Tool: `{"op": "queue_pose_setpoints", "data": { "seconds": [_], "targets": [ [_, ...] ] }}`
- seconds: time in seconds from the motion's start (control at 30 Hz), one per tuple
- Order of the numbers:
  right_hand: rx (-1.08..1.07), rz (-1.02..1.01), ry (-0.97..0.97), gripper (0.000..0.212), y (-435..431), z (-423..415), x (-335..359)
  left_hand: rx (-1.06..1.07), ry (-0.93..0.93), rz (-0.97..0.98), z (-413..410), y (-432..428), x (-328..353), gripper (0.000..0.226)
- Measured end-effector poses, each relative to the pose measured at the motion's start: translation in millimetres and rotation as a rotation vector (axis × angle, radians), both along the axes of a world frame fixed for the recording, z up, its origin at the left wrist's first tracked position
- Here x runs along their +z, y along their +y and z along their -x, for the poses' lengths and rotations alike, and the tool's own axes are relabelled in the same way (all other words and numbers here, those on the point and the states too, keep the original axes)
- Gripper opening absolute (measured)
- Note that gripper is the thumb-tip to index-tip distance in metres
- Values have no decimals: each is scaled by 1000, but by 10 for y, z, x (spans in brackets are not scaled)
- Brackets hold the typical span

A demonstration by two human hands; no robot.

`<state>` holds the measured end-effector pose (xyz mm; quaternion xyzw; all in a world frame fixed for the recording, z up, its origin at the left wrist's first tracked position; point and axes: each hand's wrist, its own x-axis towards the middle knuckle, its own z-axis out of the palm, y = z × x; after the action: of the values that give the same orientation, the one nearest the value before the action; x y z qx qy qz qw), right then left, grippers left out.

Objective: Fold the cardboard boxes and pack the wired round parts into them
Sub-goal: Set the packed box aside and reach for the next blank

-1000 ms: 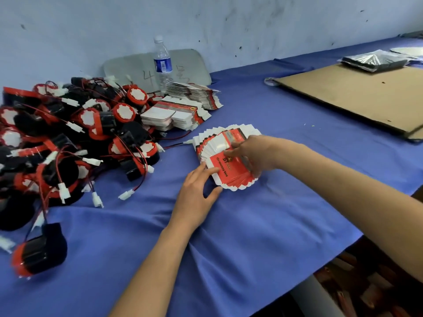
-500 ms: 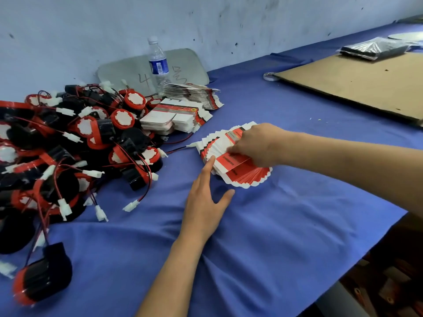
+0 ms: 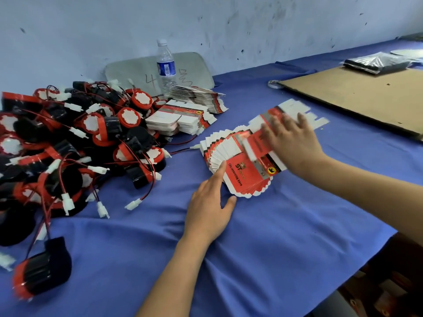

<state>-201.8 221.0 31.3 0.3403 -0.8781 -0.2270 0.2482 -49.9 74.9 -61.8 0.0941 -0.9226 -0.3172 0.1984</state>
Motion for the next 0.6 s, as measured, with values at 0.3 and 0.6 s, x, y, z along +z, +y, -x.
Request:
{"op": "queue_pose_setpoints", "data": {
  "seconds": [0.3,0.6],
  "targets": [
    [498,1418,-1436,44,-628,-475,321,248,576,-634,-257,-260,360,76],
    [430,1367,-2050,44,-1155,-983,-509,340,297,-349,-879,-795,220,71]
  ]
}}
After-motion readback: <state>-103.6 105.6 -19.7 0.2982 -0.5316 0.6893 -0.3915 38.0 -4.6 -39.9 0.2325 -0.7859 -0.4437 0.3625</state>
